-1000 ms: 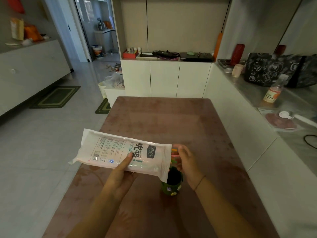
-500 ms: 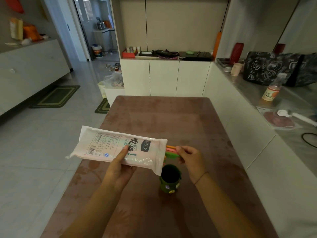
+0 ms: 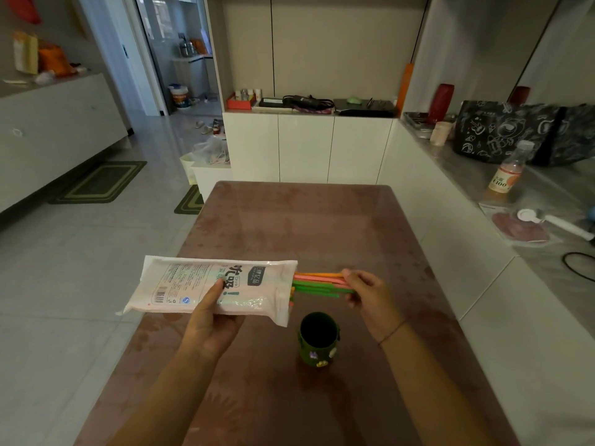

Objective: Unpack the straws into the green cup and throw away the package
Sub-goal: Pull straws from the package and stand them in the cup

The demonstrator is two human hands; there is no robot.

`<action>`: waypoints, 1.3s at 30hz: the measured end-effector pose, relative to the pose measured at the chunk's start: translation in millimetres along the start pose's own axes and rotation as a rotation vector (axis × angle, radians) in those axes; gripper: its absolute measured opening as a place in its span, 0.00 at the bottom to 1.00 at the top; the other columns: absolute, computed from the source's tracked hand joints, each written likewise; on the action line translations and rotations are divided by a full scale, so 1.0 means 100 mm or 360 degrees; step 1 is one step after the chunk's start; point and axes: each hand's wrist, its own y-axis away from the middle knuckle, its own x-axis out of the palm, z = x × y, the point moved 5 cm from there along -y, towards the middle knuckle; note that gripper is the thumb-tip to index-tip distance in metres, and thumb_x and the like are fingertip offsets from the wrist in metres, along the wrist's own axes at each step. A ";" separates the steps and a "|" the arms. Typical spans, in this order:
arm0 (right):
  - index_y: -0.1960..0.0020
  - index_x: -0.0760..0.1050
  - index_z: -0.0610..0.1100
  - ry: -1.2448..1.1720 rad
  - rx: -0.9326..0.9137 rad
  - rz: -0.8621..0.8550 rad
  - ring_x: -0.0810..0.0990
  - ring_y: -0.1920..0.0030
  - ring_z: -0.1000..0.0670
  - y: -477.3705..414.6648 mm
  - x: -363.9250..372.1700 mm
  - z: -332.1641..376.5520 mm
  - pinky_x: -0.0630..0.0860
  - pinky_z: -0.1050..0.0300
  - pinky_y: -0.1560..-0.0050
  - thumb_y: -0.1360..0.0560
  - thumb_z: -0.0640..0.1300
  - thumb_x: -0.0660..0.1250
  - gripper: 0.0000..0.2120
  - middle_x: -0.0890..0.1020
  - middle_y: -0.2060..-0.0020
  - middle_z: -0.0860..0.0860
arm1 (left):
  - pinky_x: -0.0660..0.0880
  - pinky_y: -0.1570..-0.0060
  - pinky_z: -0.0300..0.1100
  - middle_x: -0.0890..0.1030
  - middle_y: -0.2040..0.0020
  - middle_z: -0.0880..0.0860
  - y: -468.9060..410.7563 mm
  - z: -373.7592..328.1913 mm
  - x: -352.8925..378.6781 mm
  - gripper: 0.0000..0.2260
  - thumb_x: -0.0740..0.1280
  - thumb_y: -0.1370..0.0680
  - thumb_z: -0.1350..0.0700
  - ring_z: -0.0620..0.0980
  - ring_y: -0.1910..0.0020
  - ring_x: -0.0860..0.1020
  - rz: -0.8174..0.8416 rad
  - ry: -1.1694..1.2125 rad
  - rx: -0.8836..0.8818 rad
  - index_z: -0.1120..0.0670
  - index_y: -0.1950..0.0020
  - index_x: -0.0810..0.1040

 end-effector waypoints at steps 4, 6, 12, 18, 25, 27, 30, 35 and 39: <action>0.55 0.78 0.37 -0.0525 0.0094 0.0092 0.75 0.74 0.56 -0.03 0.07 0.02 0.71 0.65 0.76 0.24 0.41 0.63 0.08 0.77 0.67 0.45 | 0.79 0.52 0.57 0.84 0.44 0.57 0.01 0.00 -0.05 0.20 0.69 0.29 0.62 0.56 0.46 0.82 -0.0051 0.0054 0.0000 0.50 0.39 0.74; 0.54 0.79 0.39 -0.0663 0.0182 0.0162 0.77 0.67 0.55 0.02 0.21 -0.02 0.73 0.66 0.74 0.25 0.43 0.64 0.08 0.79 0.64 0.46 | 0.80 0.53 0.56 0.84 0.45 0.57 0.01 0.07 -0.05 0.17 0.68 0.27 0.63 0.56 0.47 0.83 -0.0062 0.0036 -0.0018 0.50 0.40 0.74; 0.56 0.79 0.41 -0.0521 0.0148 0.0100 0.76 0.59 0.51 0.08 0.22 -0.01 0.74 0.63 0.65 0.25 0.40 0.64 0.06 0.79 0.61 0.48 | 0.81 0.55 0.55 0.85 0.47 0.57 -0.02 0.04 -0.11 0.18 0.68 0.26 0.63 0.56 0.48 0.83 -0.0085 0.0061 0.0004 0.49 0.38 0.73; 0.54 0.76 0.41 -0.0297 0.0067 0.0320 0.80 0.56 0.47 0.08 0.42 0.05 0.77 0.55 0.57 0.26 0.39 0.66 0.02 0.81 0.58 0.46 | 0.80 0.52 0.55 0.83 0.43 0.57 0.03 0.29 0.08 0.21 0.70 0.30 0.60 0.56 0.45 0.82 0.0060 0.0060 -0.0193 0.51 0.38 0.74; 0.58 0.80 0.44 -0.0054 -0.0048 0.0132 0.75 0.68 0.52 -0.01 0.19 0.10 0.71 0.64 0.70 0.28 0.40 0.69 0.02 0.79 0.70 0.50 | 0.82 0.57 0.54 0.84 0.46 0.56 -0.03 0.18 -0.05 0.16 0.67 0.25 0.64 0.55 0.49 0.83 -0.0081 0.0024 -0.0087 0.51 0.40 0.73; 0.59 0.80 0.41 -0.0211 -0.0029 0.0090 0.72 0.73 0.54 -0.04 0.06 0.09 0.70 0.64 0.74 0.27 0.39 0.68 0.04 0.76 0.76 0.52 | 0.82 0.56 0.53 0.84 0.47 0.56 -0.06 0.10 -0.13 0.16 0.67 0.25 0.64 0.54 0.48 0.83 -0.0141 0.0045 -0.0065 0.51 0.40 0.74; 0.59 0.79 0.38 -0.0449 0.0035 0.0067 0.72 0.75 0.56 -0.07 -0.01 0.08 0.70 0.65 0.76 0.27 0.38 0.67 0.05 0.75 0.77 0.51 | 0.81 0.55 0.54 0.84 0.47 0.55 -0.09 0.02 -0.21 0.16 0.67 0.25 0.63 0.53 0.47 0.83 -0.0214 0.0092 -0.0045 0.51 0.40 0.74; 0.53 0.79 0.37 -0.0728 0.0187 0.0229 0.74 0.73 0.56 -0.01 0.23 0.03 0.71 0.65 0.75 0.28 0.41 0.67 0.07 0.75 0.73 0.49 | 0.79 0.53 0.58 0.83 0.46 0.56 -0.08 0.12 -0.22 0.14 0.68 0.25 0.63 0.55 0.42 0.80 -0.0234 0.0085 -0.0098 0.51 0.42 0.74; 0.48 0.78 0.37 -0.0828 0.0180 0.0336 0.74 0.69 0.56 0.01 0.36 0.01 0.73 0.67 0.72 0.29 0.39 0.67 0.10 0.75 0.70 0.50 | 0.78 0.54 0.60 0.86 0.53 0.56 -0.06 0.19 -0.23 0.12 0.68 0.26 0.63 0.55 0.44 0.81 -0.0253 0.0085 -0.0123 0.52 0.45 0.74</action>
